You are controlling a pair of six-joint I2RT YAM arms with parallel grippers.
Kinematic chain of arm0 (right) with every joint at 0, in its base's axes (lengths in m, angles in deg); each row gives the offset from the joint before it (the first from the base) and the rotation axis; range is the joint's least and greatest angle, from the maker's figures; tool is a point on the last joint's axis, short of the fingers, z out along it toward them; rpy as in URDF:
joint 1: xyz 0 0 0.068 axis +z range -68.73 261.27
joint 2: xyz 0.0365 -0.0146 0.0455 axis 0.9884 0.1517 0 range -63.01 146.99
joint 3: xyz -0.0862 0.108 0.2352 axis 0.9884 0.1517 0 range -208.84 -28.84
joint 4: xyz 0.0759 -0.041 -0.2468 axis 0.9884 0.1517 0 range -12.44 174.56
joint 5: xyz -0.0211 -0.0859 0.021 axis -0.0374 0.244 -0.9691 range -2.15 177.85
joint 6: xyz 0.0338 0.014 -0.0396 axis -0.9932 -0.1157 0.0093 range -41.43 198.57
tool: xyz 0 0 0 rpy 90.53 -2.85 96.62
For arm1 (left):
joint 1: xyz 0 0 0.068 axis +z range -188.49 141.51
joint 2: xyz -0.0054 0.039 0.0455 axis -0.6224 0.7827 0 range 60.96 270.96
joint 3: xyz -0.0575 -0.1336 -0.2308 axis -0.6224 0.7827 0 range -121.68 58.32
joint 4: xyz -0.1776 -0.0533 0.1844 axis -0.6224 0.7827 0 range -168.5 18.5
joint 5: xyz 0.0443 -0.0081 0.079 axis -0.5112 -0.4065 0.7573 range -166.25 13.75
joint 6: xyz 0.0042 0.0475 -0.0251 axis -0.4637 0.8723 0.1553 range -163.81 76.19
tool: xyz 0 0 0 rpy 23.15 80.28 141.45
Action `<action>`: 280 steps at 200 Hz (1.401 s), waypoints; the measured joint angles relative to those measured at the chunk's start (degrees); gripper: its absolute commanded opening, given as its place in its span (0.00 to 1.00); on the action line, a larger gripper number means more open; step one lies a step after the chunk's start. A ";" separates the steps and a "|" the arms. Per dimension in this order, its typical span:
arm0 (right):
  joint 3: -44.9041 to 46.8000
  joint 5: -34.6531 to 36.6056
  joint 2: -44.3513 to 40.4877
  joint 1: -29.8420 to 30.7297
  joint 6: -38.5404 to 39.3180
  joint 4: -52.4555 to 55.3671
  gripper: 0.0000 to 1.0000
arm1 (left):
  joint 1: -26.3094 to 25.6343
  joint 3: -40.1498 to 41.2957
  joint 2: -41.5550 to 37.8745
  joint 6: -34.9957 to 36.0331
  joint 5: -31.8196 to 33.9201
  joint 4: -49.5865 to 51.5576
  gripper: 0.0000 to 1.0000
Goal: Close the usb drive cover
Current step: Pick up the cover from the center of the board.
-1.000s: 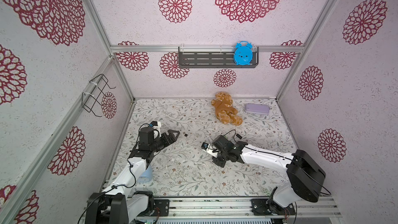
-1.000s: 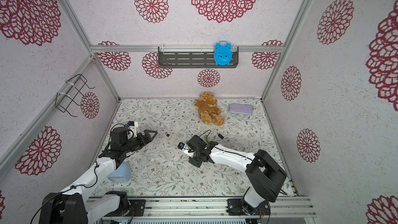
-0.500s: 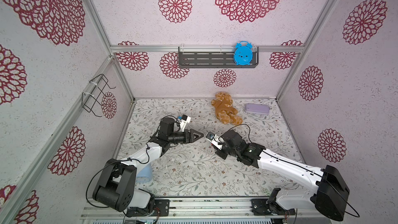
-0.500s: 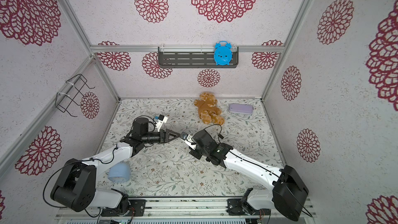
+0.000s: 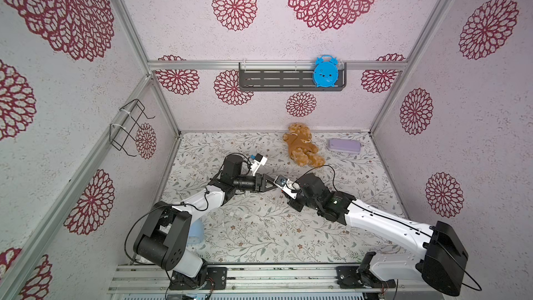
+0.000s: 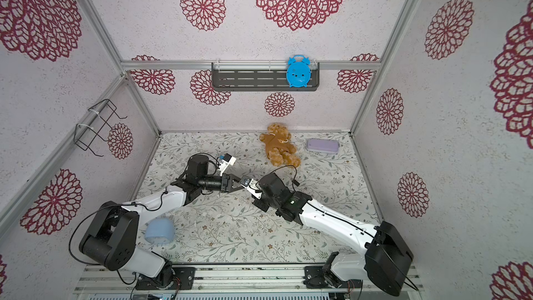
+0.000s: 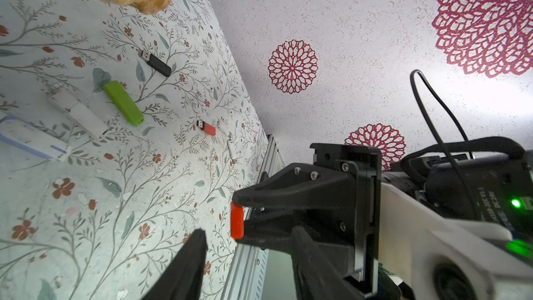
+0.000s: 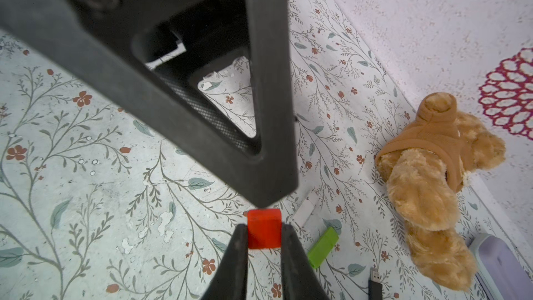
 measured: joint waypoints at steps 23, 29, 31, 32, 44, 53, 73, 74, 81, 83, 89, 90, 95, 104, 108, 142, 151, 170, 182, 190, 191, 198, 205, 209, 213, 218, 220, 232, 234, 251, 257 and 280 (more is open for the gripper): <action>0.00 0.00 0.00 0.00 -0.02 -0.46 0.21 | -0.66 -0.44 0.85 0.02 -0.11 0.07 0.45; 0.00 0.00 0.00 0.00 -0.02 -0.48 0.21 | -0.79 -0.46 0.98 -0.02 -0.15 0.11 0.44; 0.00 0.00 0.00 0.00 -0.02 -0.48 0.21 | -0.83 -0.46 1.01 0.02 -0.17 0.13 0.44; 0.00 0.00 0.00 0.00 -0.02 -0.48 0.21 | -0.85 -0.46 1.05 0.04 -0.20 0.13 0.43; 0.00 -0.02 0.00 0.00 -0.02 -0.61 0.21 | -1.03 -0.46 1.25 0.02 -0.24 0.22 0.41; 0.00 -0.02 0.00 0.00 -0.02 -0.74 0.21 | -1.11 -0.46 1.38 0.07 -0.26 0.26 0.40; 0.00 -0.02 0.00 0.00 -0.04 -1.18 0.21 | -1.16 -0.48 1.42 0.07 -0.46 0.35 0.38; 0.00 -0.02 0.00 0.00 -0.02 -1.22 0.21 | -1.16 -0.48 1.44 0.09 -0.48 0.37 0.38; 0.00 -0.02 0.00 0.00 -0.02 -1.49 0.21 | -1.22 -0.52 1.46 0.15 -0.57 0.57 0.37; 0.00 -0.02 0.00 0.00 -0.02 -1.55 0.21 | -1.22 -0.57 1.51 0.20 -0.59 0.66 0.37; 0.00 -0.02 0.02 0.00 -0.02 -1.81 0.21 | -1.27 -0.63 1.62 0.22 -0.66 0.74 0.36; 0.00 -0.02 0.02 0.00 -0.02 -1.84 0.21 | -1.29 -0.68 1.66 0.24 -0.68 0.76 0.36; 0.00 -0.04 0.02 0.00 -0.02 -2.05 0.21 | -1.36 -0.76 1.79 0.28 -0.70 0.83 0.36; -0.02 -0.07 0.02 0.00 -0.02 -2.29 0.21 | -1.42 -1.03 2.08 0.35 -0.81 1.07 0.35; -0.02 -0.07 0.02 0.00 -0.02 -2.29 0.21 | -1.46 -1.14 2.19 0.44 -0.83 1.11 0.34; -0.02 -0.24 0.11 0.00 -0.04 -2.64 0.21 | -1.60 -1.64 2.45 0.79 -0.83 1.27 0.28; -0.02 -0.26 0.11 0.00 -0.07 -2.62 0.21 | -1.60 -1.70 2.47 0.92 -0.85 1.33 0.26; -0.02 -0.26 0.11 0.00 -0.07 -2.71 0.21 | -1.64 -1.90 2.47 1.09 -0.85 1.57 0.24; -0.02 -0.26 0.11 0.00 -0.07 -2.82 0.21 | -1.64 -1.97 2.47 1.14 -0.85 1.60 0.23; -0.02 -0.26 0.11 0.00 -0.07 -2.84 0.21 | -1.64 -2.01 2.47 1.14 -0.83 1.60 0.22; -0.02 -0.26 0.11 0.00 -0.09 -2.86 0.21 | -1.64 -2.01 2.47 1.14 -0.85 1.62 0.22; -0.02 -0.26 0.11 0.00 -0.11 -2.91 0.21 | -1.64 -2.01 2.47 1.16 -0.85 1.62 0.21; -0.02 -0.26 0.11 0.00 -0.13 -2.91 0.21 | -1.64 -2.05 2.47 1.18 -0.81 1.68 0.20; -0.02 -0.26 0.11 0.00 -0.13 -2.91 0.21 | -1.64 -2.10 2.49 1.27 -0.79 1.84 0.19; -0.02 -0.26 0.11 0.00 -0.13 -2.93 0.21 | -1.64 -2.16 2.49 1.33 -0.74 2.03 0.19; -0.02 -0.28 0.11 0.00 -0.17 -2.95 0.21 | -1.64 -2.23 2.49 1.38 -0.72 2.23 0.17; -0.02 -0.28 0.11 0.00 -0.17 -2.95 0.21 | -1.64 -2.25 2.49 1.44 -0.68 2.29 0.17; -0.02 -0.42 0.11 0.00 -0.22 -2.95 0.21 | -1.64 -2.36 2.49 1.64 -0.46 2.91 0.15; -0.02 -0.42 0.11 0.00 -0.22 -2.95 0.21 | -1.62 -2.38 2.49 1.73 -0.46 2.97 0.15; -0.02 -0.50 0.11 0.00 -0.55 -2.84 0.21 | -1.62 -2.56 2.49 2.25 -0.31 3.87 0.12; -0.02 -0.50 0.11 0.00 -0.61 -2.82 0.21 | -1.62 -2.71 2.49 2.49 -0.22 4.20 0.13; -0.02 -0.44 0.11 0.00 -0.76 -2.91 0.24 | -1.62 -3.19 2.49 2.95 0.07 4.96 0.11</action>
